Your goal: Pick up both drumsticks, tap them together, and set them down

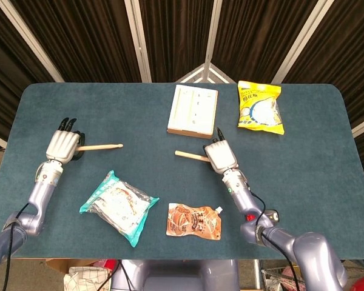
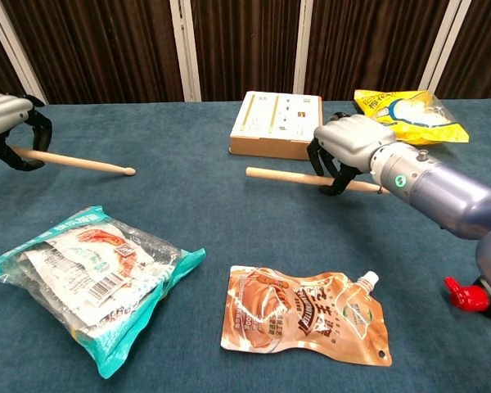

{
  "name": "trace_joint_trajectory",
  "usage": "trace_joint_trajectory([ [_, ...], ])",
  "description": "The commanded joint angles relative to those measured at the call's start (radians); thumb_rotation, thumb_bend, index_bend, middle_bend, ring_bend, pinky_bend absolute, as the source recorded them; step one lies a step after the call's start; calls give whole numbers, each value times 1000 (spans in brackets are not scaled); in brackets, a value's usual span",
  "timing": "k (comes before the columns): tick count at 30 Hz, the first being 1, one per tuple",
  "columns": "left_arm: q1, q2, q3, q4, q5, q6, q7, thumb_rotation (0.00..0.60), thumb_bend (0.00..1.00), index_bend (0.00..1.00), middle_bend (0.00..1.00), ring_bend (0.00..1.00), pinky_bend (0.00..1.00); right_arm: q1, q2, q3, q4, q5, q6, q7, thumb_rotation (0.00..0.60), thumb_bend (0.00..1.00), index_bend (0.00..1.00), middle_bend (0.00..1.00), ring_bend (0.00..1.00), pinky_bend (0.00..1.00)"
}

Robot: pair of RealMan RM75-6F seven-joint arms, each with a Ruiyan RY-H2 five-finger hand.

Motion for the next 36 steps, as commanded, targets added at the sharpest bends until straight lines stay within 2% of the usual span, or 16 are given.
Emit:
trace_joint_trajectory([
  [1,10,4,19,8,15,-24,5,600,421,468,394,24,0,6,-16,10,22,-7,-16,14,600,447,712,639,362,0],
  [7,23,32,24,-6,7,-75,48,600,421,254,218,0,0,0,-5,35,-6,30,-72,-23,600,447,483,452,257,0],
  [11,30,61,9,-44,-6,-74,65,600,421,175,140,0,0,-8,24,61,-70,89,-113,-81,600,447,295,302,174,0],
  [15,40,118,-15,-129,-20,-50,70,600,421,110,62,0,0,-19,69,110,-180,192,-130,-165,600,421,164,203,112,0],
  [20,75,248,-49,-349,-24,35,39,600,421,92,25,0,0,-39,163,178,-373,333,-84,-271,600,363,67,130,62,0],
  [23,127,345,-57,-529,3,147,11,600,421,77,25,0,0,-73,263,212,-544,376,-18,-299,600,361,57,108,57,0],
  [25,186,417,-48,-664,19,240,30,600,419,61,25,0,0,-113,337,217,-672,380,48,-321,600,361,55,104,57,0],
  [28,310,562,9,-942,20,375,198,600,392,41,22,0,0,-208,475,188,-922,352,190,-361,600,360,55,104,57,0],
  [30,375,603,36,-1056,27,460,272,600,355,32,15,0,0,-264,530,156,-1020,301,263,-356,600,360,55,104,57,0],
  [33,477,645,86,-1198,14,564,355,600,338,22,1,0,0,-361,599,88,-1130,192,368,-308,600,361,55,104,57,0],
  [36,543,680,130,-1276,31,616,356,600,338,22,0,0,0,-439,641,17,-1178,94,443,-267,600,361,55,104,57,0],
])
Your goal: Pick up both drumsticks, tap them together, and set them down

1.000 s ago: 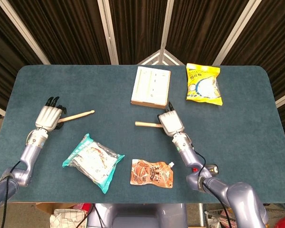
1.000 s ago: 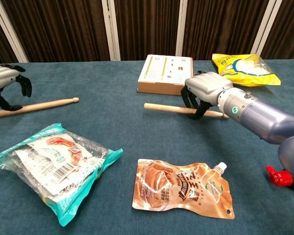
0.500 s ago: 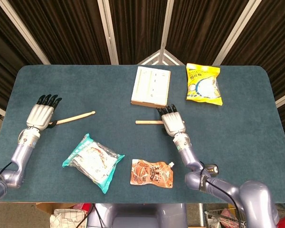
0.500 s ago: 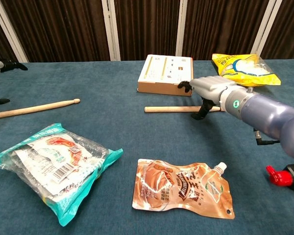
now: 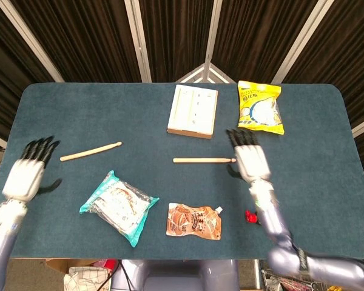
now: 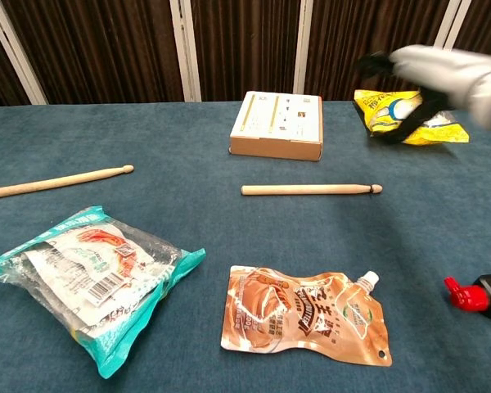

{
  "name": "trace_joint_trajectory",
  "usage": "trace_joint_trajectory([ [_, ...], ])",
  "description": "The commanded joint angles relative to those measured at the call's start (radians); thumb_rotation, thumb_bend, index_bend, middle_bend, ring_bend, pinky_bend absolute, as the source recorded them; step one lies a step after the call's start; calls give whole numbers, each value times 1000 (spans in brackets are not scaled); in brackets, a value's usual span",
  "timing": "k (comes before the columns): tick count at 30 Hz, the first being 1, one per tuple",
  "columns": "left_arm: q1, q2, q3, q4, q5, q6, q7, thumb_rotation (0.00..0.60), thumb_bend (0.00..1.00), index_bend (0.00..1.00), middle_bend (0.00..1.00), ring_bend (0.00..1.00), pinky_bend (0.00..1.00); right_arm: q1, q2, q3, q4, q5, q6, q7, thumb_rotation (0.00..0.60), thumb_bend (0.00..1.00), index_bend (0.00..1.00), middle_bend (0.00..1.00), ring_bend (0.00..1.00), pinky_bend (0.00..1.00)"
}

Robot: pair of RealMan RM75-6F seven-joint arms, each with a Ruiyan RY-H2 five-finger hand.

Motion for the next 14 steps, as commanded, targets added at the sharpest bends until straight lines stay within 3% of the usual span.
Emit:
trace_joint_trajectory([
  [1,182,140,108,-205,36,170,78,600,338,22,0,0,0,-180,143,-137,-140,-190,178,56,600,360,55,104,54,0],
  [6,248,219,172,-234,68,174,-15,600,338,21,0,0,0,-273,203,-231,-139,-316,244,129,600,361,55,92,23,0],
  [14,336,250,197,-214,76,235,-66,600,338,20,0,0,0,-407,276,-351,-179,-525,385,142,600,360,55,75,1,0],
])
